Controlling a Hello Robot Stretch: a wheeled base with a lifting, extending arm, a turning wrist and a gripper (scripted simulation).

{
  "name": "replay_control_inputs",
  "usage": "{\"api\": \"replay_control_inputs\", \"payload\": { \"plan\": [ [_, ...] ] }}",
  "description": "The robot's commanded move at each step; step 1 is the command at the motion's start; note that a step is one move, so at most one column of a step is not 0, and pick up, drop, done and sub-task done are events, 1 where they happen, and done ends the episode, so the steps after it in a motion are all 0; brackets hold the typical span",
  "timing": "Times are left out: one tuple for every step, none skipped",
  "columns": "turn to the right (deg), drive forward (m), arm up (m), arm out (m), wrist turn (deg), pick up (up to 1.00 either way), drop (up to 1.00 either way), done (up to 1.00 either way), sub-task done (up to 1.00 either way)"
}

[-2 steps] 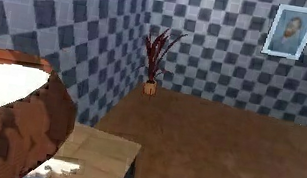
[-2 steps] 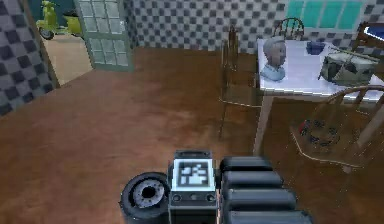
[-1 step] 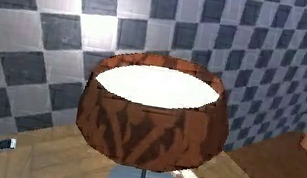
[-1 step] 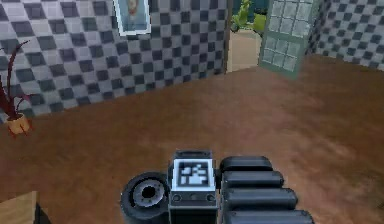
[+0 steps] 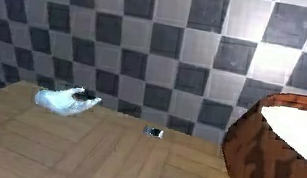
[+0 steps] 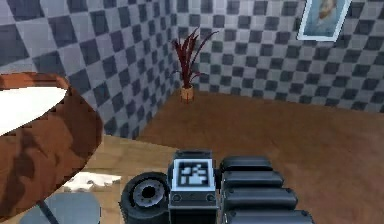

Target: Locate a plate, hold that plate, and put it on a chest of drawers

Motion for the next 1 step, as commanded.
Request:
{"api": "replay_control_inputs", "payload": {
  "plan": [
    [-45.0, 0.00, 0.00, 0.00, 0.0, 0.00, 0.00, 0.00, 0.00]
  ]
}}
